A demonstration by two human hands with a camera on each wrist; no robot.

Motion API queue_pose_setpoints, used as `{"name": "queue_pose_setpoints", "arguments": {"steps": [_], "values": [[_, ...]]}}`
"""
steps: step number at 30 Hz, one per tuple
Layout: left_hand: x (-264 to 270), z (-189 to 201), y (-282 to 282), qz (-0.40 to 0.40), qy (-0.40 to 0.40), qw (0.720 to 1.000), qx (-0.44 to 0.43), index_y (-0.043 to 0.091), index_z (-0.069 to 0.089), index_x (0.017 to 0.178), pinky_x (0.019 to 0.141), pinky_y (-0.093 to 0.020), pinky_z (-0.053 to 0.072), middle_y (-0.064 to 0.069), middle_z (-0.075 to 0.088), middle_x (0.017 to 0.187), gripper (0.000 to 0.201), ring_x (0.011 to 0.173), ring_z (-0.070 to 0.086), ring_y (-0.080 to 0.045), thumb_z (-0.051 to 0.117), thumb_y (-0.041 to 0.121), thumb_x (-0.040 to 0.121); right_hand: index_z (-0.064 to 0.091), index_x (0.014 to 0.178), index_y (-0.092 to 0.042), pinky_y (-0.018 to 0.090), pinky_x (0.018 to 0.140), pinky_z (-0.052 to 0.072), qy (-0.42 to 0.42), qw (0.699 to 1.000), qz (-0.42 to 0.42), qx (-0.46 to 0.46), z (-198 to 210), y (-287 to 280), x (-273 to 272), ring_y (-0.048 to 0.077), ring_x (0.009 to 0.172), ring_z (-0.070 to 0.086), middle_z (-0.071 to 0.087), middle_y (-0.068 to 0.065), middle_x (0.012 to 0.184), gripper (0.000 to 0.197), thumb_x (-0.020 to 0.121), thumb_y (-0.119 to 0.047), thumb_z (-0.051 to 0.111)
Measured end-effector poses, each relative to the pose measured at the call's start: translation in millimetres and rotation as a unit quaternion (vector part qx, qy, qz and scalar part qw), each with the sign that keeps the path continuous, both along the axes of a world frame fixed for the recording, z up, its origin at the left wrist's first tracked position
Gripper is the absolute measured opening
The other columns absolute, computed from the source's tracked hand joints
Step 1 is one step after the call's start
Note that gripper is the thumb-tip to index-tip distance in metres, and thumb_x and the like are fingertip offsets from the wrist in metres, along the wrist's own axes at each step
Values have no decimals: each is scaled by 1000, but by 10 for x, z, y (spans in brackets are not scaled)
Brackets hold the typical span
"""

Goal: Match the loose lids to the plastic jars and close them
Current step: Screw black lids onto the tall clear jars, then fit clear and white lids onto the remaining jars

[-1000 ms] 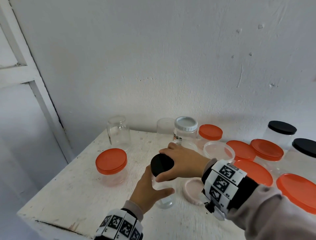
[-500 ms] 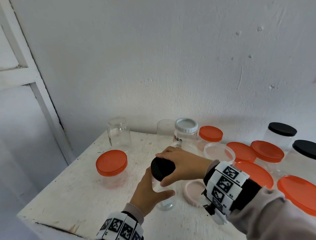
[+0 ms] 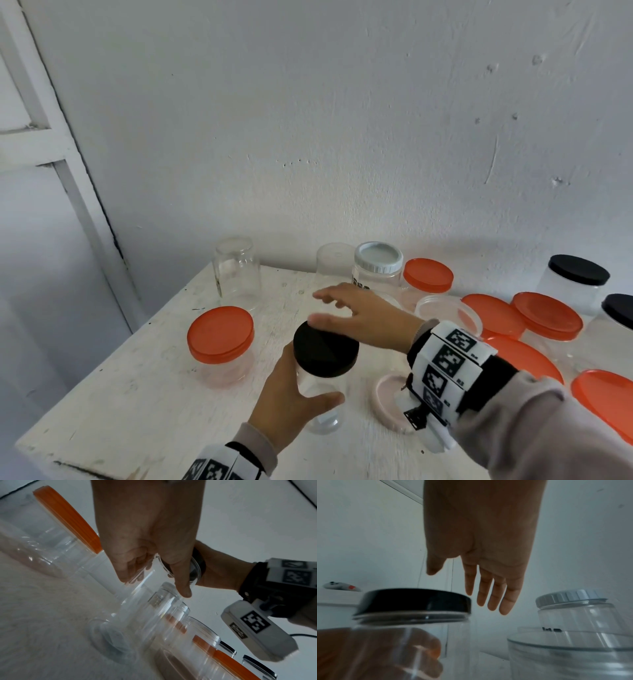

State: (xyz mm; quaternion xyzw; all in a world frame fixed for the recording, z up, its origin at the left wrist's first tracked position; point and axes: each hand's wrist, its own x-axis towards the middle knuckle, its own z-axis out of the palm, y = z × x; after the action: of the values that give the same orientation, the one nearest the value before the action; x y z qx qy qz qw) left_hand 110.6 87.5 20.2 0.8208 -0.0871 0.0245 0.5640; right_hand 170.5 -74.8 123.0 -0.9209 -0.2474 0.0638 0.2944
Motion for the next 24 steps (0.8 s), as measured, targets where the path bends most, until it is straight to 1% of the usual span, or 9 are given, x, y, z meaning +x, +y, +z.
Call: {"name": "queue_pose_setpoints", "arguments": {"steps": [4,6,9,12,15,17,19,21,24], "values": [[103,2,172,17,5,1000,-11,47,33,121,83,-2,35,31,45,122,78,114,42,13,85,31,66,49,134,-21,24,93,37,-16,996,-78,47,36,143,368,8,110,47,52,-2,129,51,93,-51,50],[147,13,262,22,6,1000,-12,46,30,126,87,-3,34,31,44,125,82,115,41,12,84,30,66,49,134,-19,22,88,35,-24,991,-117,58,50,238,581,8,108,46,51,0,129,49,94,-47,51],[197,13,382,18,-2,1000,-15,50,30,122,90,-3,34,33,42,127,82,117,40,16,85,34,64,46,135,-17,26,87,38,-6,985,-163,61,60,377,878,17,115,49,48,5,133,49,94,-43,52],[226,19,479,27,-14,999,-12,50,27,122,85,2,34,31,42,126,85,113,36,25,84,41,60,41,138,-14,35,96,42,10,980,-197,32,65,490,1145,25,123,45,43,9,137,53,94,-41,53],[289,2,563,35,-24,999,4,48,25,123,83,5,33,29,40,126,85,111,33,29,80,45,58,37,139,-10,41,101,41,22,972,-233,5,57,592,1401,29,126,42,40,12,138,57,93,-39,54],[328,-19,597,30,-21,999,16,49,23,125,84,4,33,30,38,127,87,113,31,29,80,46,60,36,138,-7,40,99,41,33,962,-272,-16,37,642,1563,31,124,43,41,14,137,57,92,-36,56],[367,-62,622,23,-16,999,24,50,20,128,89,1,32,31,37,130,90,117,31,25,83,42,64,37,135,-6,38,93,40,48,951,-300,-59,-14,661,1705,33,122,45,43,14,133,58,90,-35,58],[385,-82,627,18,-12,999,33,50,19,130,90,2,30,33,34,132,93,119,28,25,83,43,64,37,132,-7,37,88,40,57,941,-319,-96,-72,644,1852,33,119,46,43,14,130,57,87,-34,60],[396,-111,635,14,-11,999,52,48,15,132,89,5,27,34,29,131,94,118,25,28,79,48,62,39,129,-10,40,91,39,79,926,-341,-139,-139,613,1994,33,120,44,43,15,131,56,84,-35,61]]}}
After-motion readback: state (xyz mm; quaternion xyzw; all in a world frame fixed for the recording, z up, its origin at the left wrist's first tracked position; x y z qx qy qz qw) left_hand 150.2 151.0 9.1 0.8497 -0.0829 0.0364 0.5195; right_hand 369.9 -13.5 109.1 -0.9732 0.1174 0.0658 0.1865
